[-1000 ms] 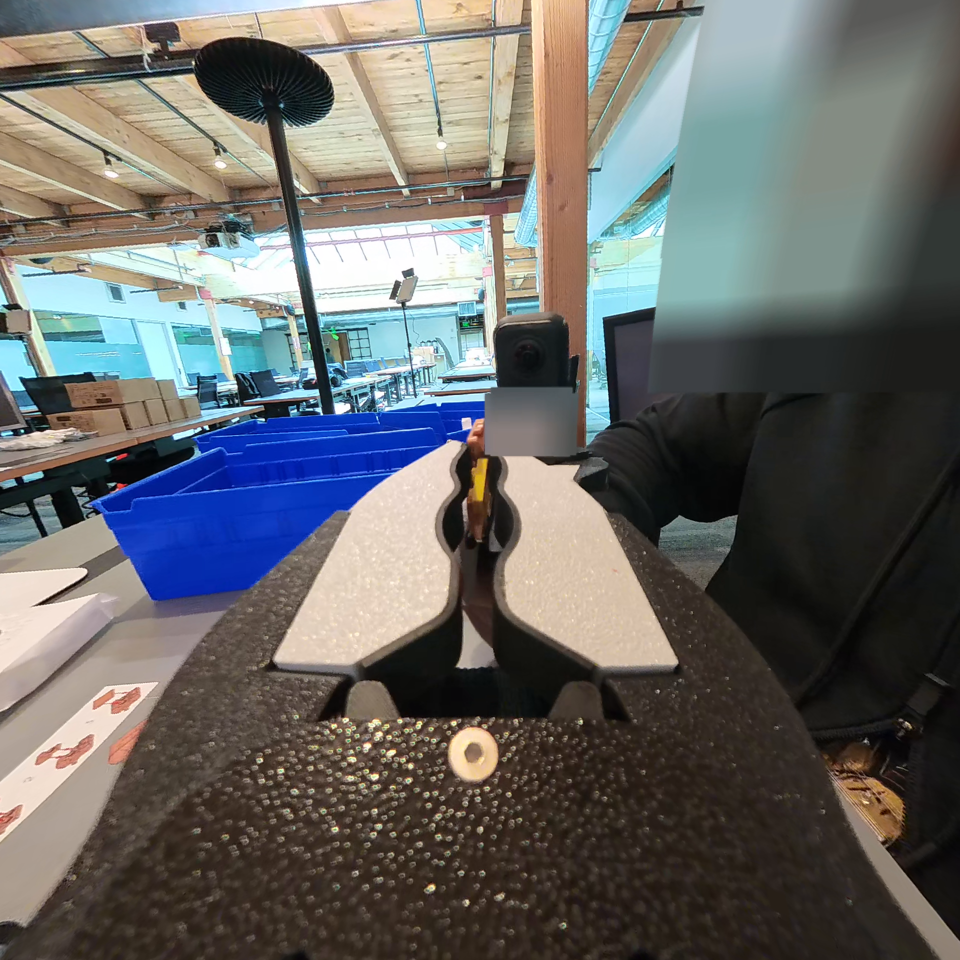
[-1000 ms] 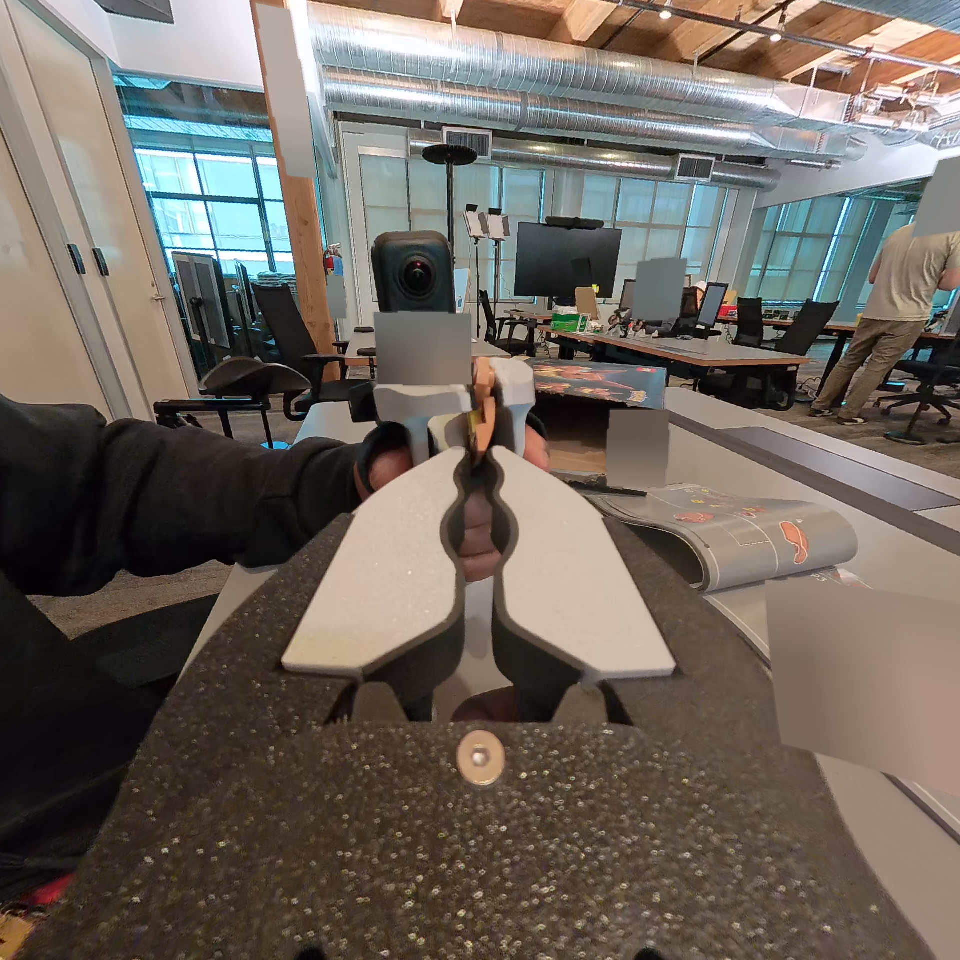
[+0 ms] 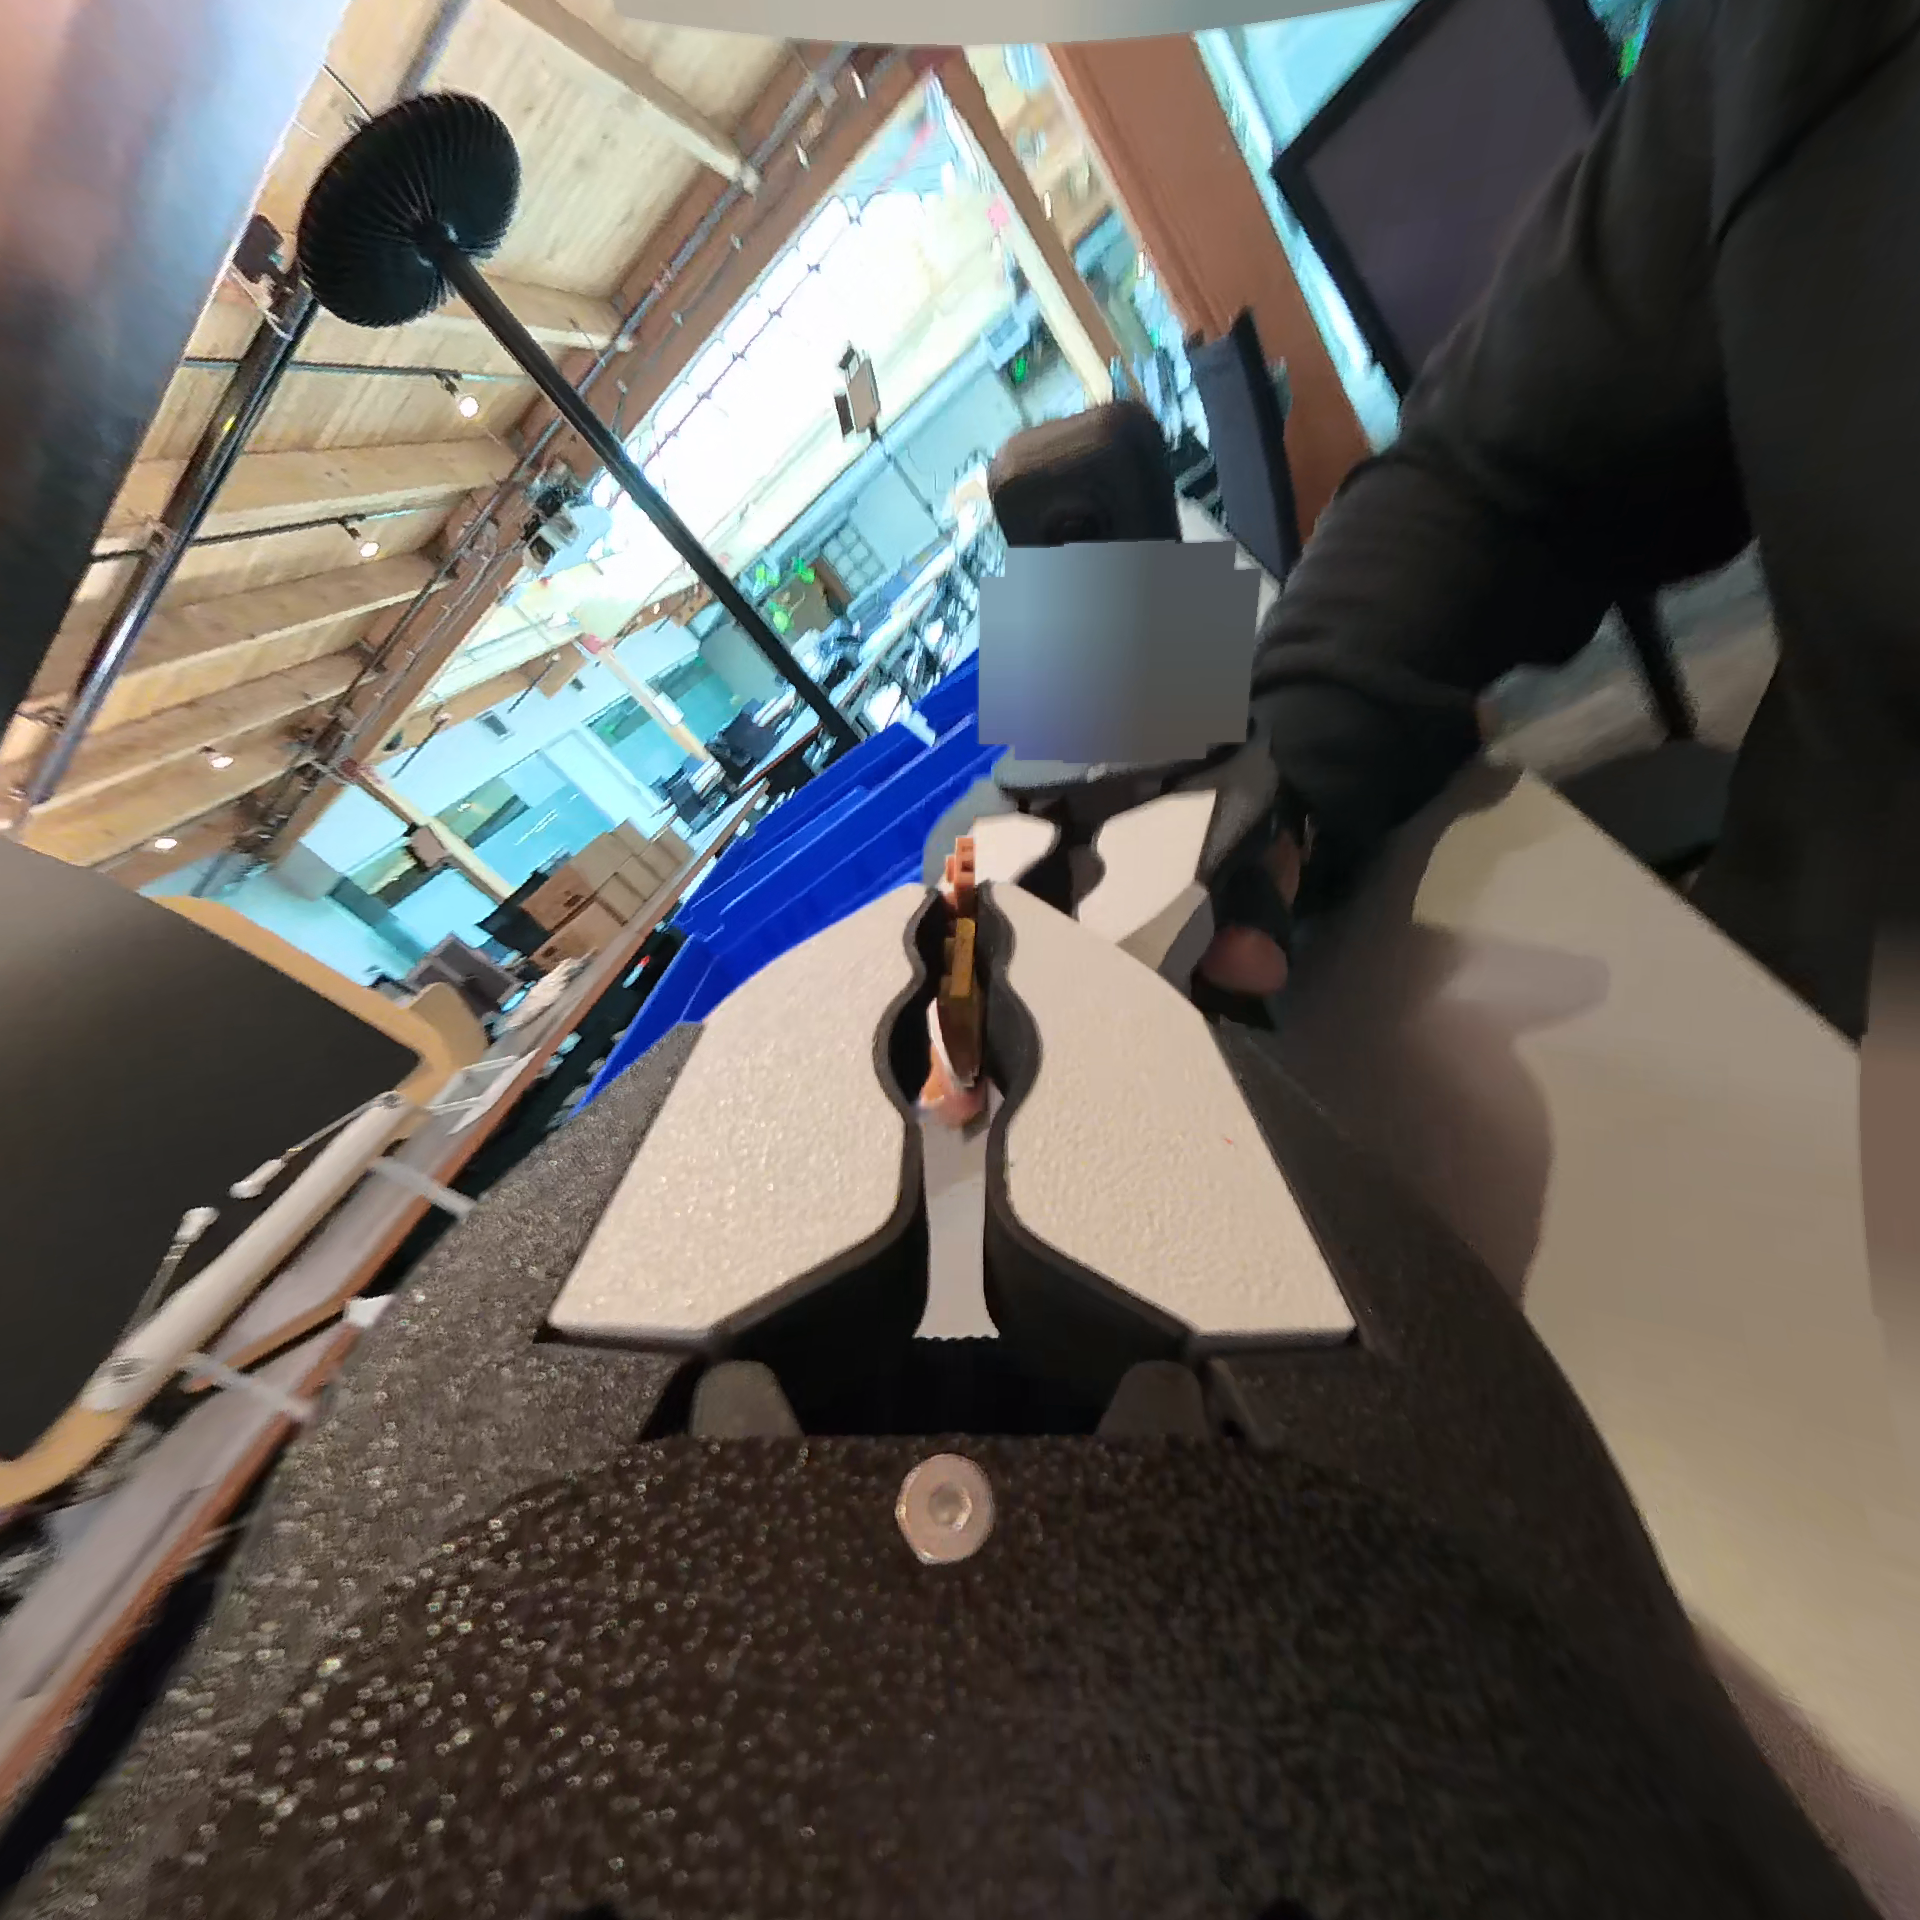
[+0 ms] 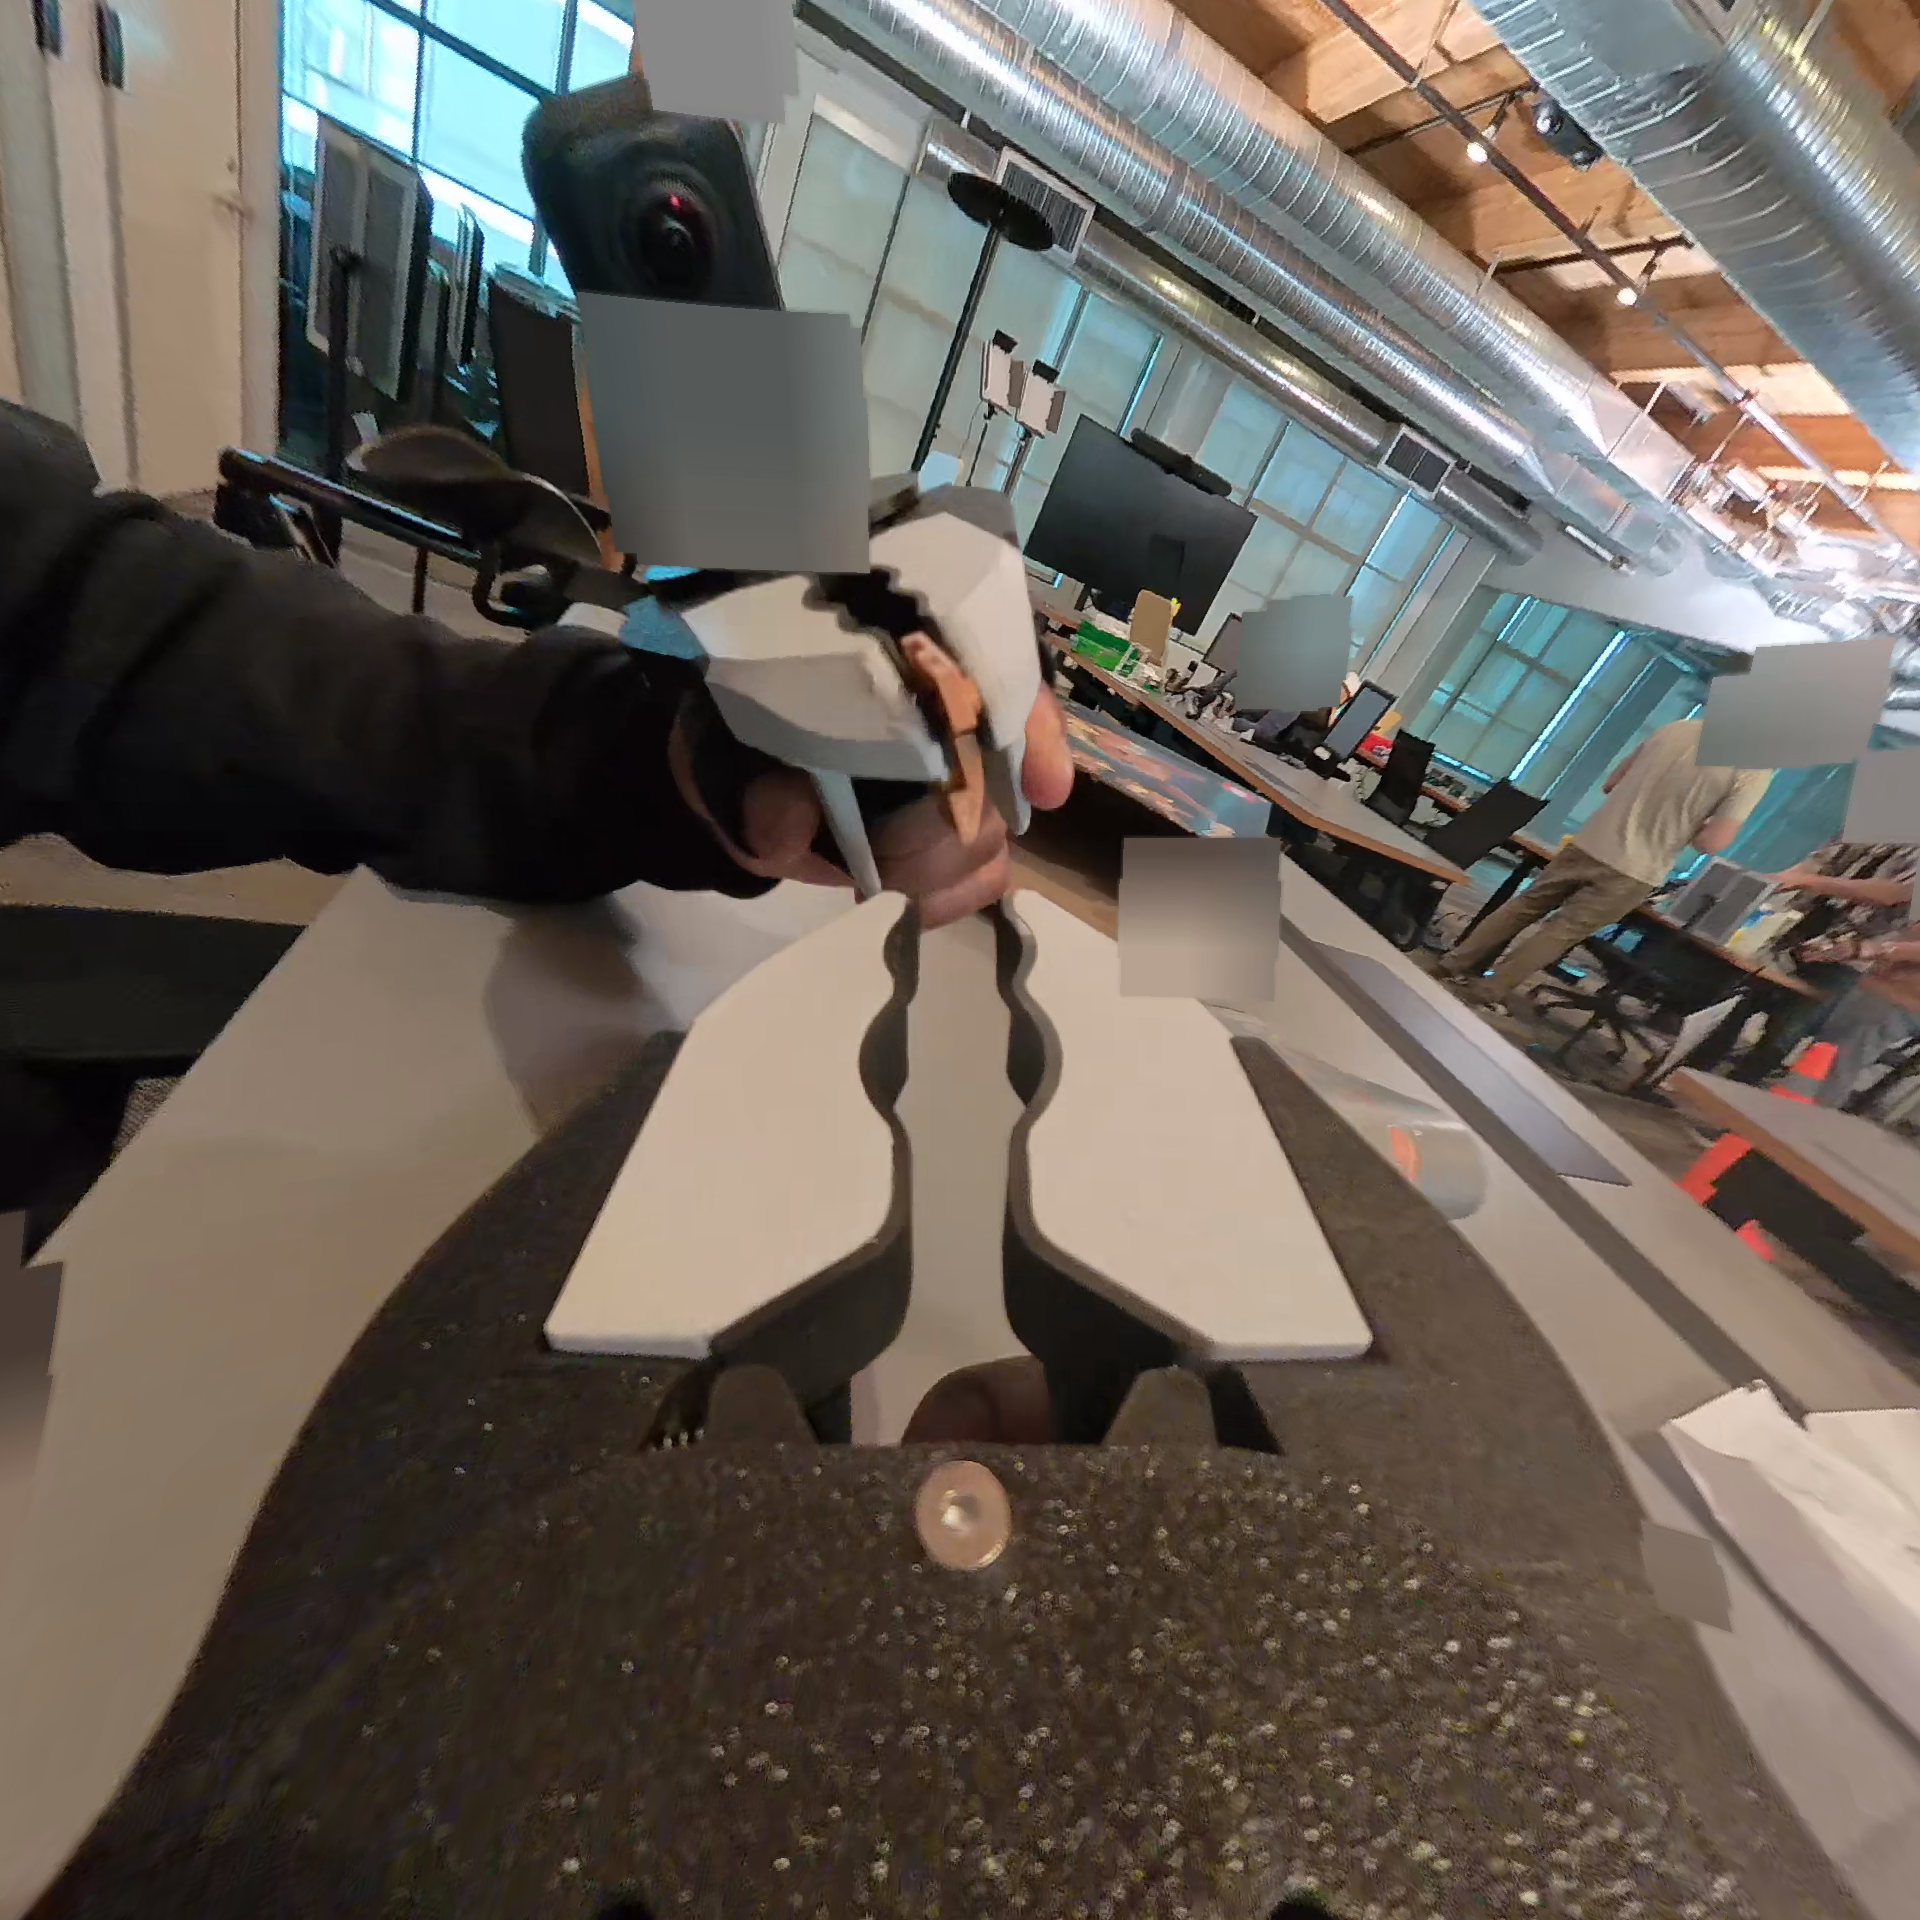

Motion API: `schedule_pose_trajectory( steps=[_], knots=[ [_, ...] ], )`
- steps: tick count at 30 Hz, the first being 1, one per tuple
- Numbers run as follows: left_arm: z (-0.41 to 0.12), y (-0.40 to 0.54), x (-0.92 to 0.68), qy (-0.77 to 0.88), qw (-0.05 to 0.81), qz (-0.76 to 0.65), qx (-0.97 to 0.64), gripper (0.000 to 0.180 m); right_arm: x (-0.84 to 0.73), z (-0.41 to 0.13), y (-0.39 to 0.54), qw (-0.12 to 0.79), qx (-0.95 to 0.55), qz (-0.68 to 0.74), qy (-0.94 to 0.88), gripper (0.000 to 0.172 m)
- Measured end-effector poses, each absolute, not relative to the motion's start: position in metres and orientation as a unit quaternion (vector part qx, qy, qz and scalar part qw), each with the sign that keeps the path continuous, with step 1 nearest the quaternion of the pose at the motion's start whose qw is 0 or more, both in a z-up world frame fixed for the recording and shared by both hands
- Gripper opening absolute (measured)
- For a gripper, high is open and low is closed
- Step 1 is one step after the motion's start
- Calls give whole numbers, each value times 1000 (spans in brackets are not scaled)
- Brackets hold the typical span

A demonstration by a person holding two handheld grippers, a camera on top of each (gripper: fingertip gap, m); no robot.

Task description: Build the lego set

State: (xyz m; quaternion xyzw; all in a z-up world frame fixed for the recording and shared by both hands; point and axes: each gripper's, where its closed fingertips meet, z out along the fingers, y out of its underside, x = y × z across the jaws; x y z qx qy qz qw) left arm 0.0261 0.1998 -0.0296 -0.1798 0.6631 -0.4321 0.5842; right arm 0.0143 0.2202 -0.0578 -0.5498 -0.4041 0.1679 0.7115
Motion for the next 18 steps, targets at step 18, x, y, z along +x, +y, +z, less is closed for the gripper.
schedule_pose_trajectory(
  steps=[18],
  knots=[
    [-41,184,26,697,582,-393,-142,5,8,-53,210,735,-503,64,-451,9]
  ],
)
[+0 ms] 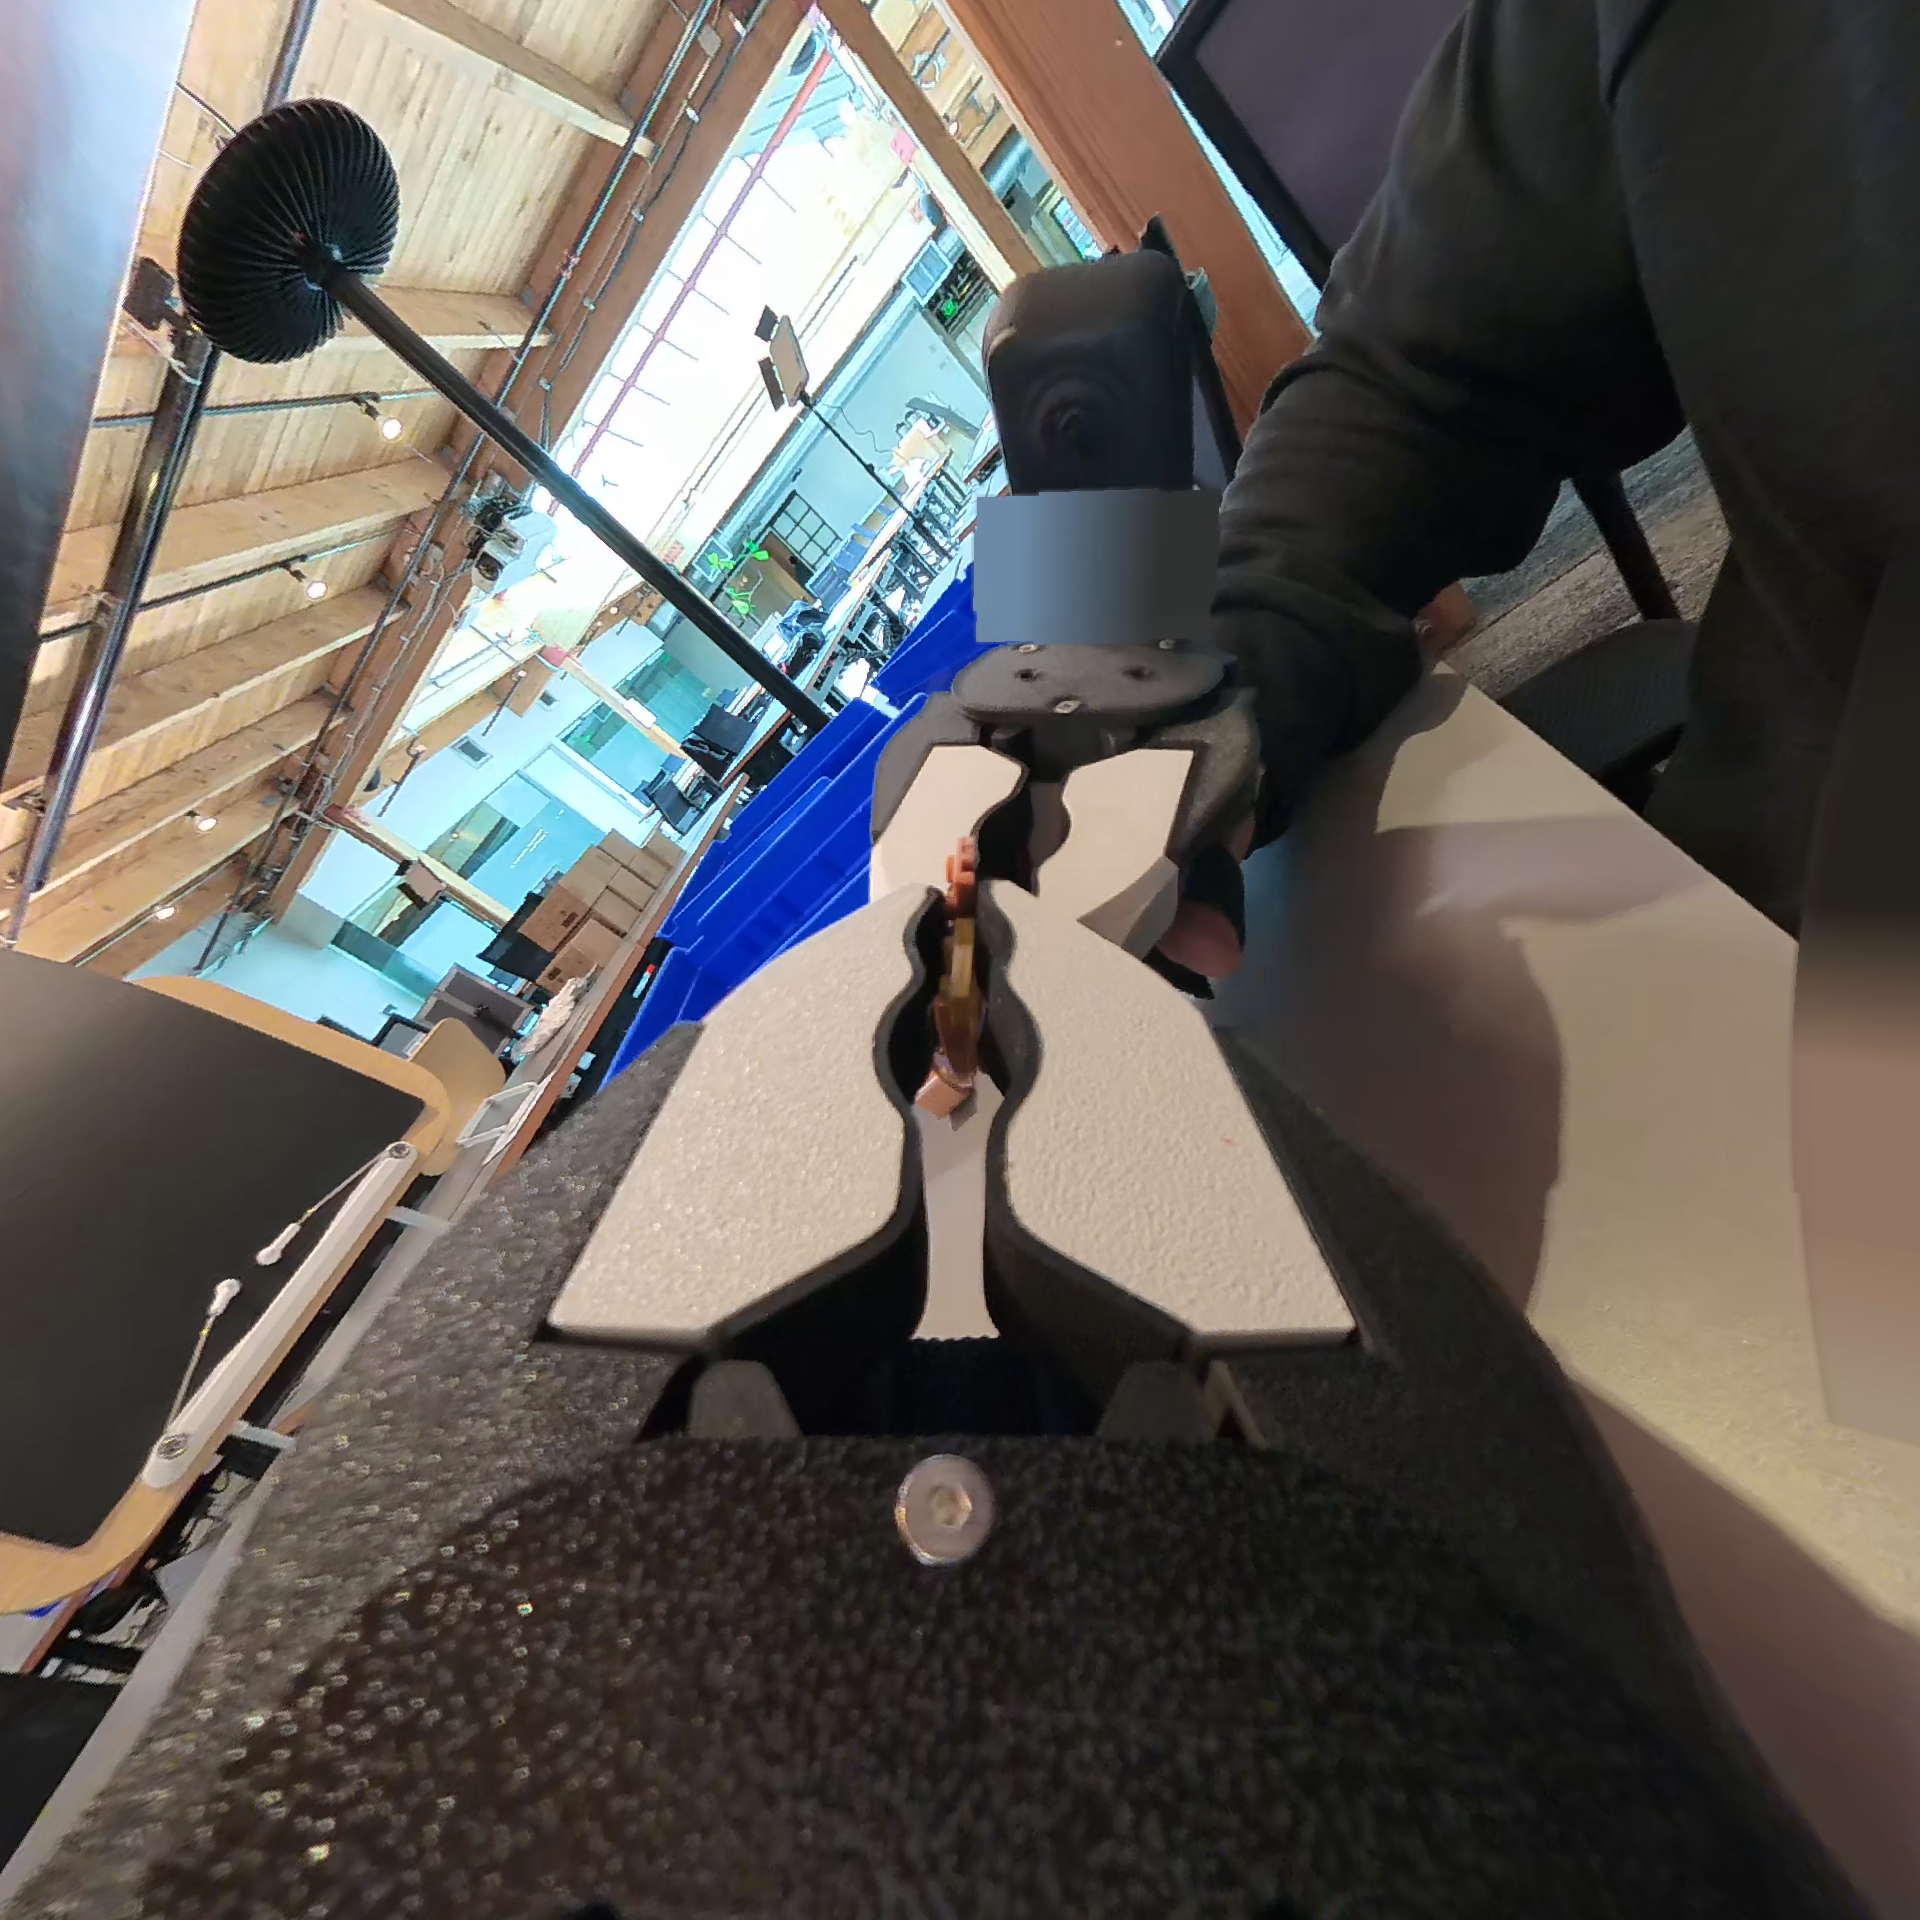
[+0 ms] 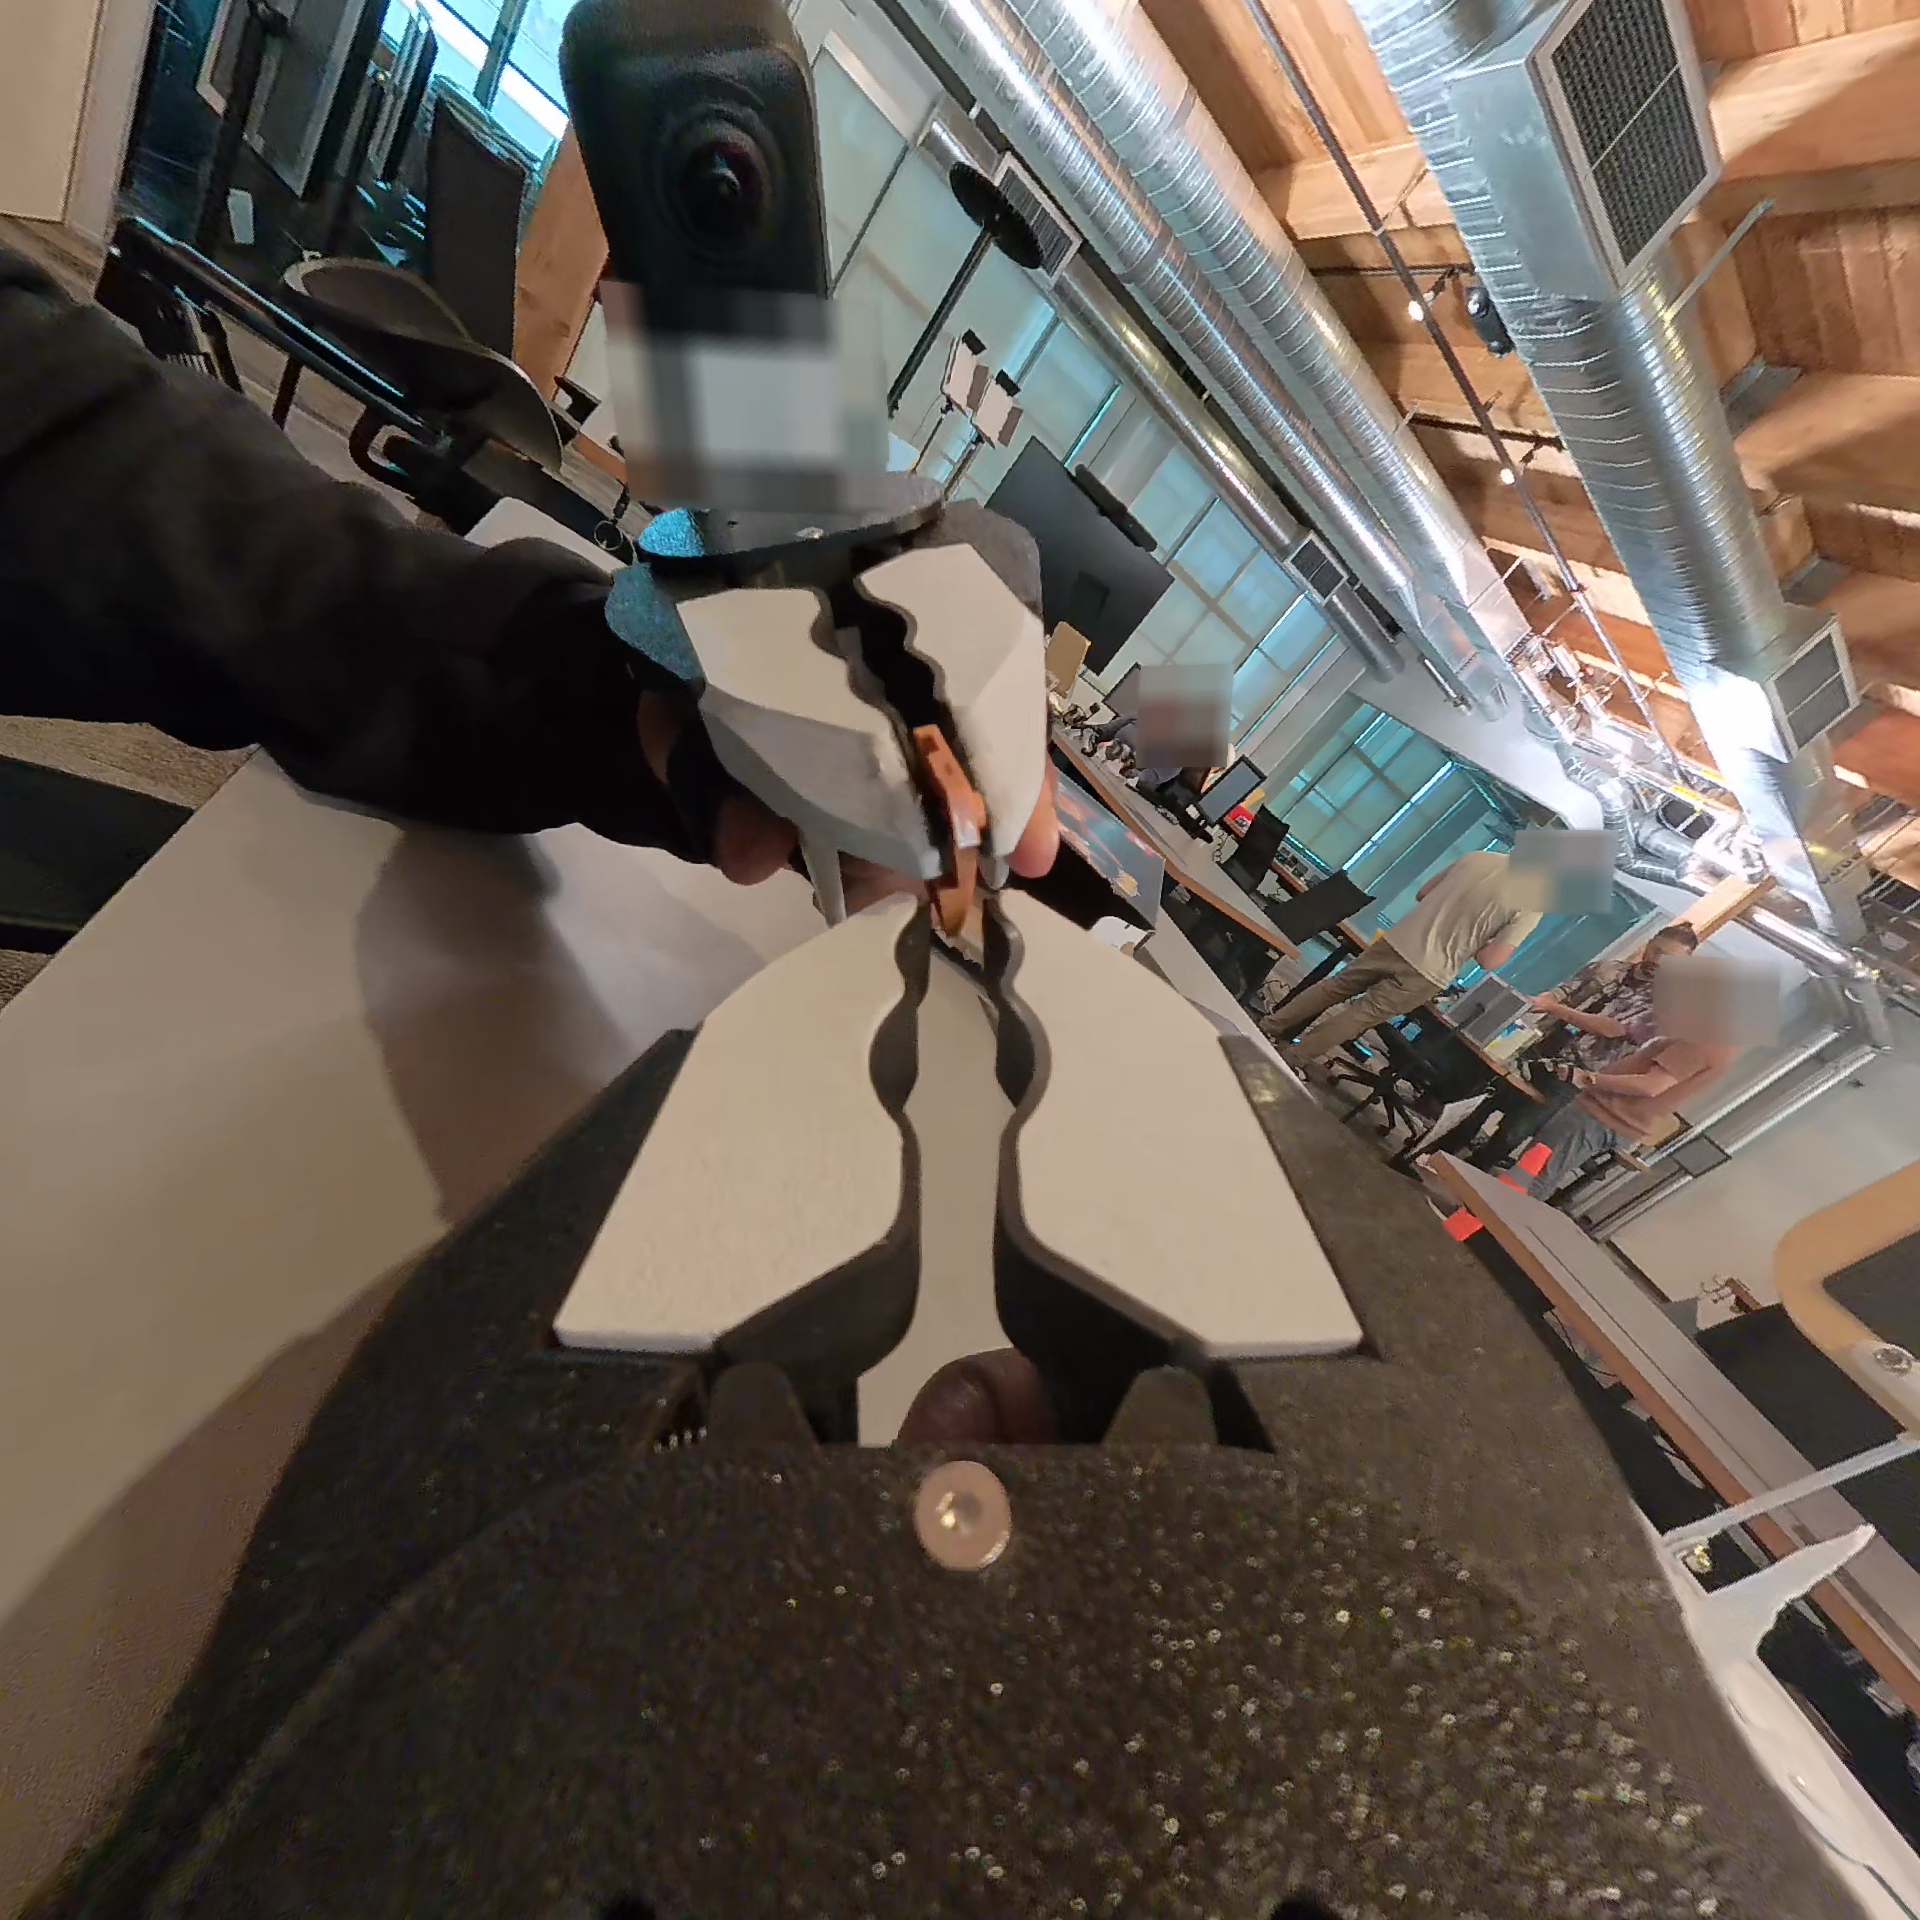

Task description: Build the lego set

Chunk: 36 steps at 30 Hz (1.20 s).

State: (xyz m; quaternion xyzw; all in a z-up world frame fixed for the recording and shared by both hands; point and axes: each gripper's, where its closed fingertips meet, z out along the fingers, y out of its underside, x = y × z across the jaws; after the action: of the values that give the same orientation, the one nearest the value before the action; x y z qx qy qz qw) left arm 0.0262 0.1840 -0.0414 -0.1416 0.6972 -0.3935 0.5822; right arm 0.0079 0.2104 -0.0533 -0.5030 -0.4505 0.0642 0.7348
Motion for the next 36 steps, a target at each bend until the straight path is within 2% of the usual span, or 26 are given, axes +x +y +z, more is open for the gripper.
schedule_pose_trajectory(
  steps=[7,17,36],
  knots=[
    [-39,180,25,690,571,-421,-143,6,7,-52,207,737,-496,75,-453,3],
    [-41,182,24,687,532,-466,-168,6,7,-55,209,723,-507,54,-466,3],
    [-33,164,13,663,515,-530,-120,6,-6,-48,190,724,-484,136,-473,3]
  ],
)
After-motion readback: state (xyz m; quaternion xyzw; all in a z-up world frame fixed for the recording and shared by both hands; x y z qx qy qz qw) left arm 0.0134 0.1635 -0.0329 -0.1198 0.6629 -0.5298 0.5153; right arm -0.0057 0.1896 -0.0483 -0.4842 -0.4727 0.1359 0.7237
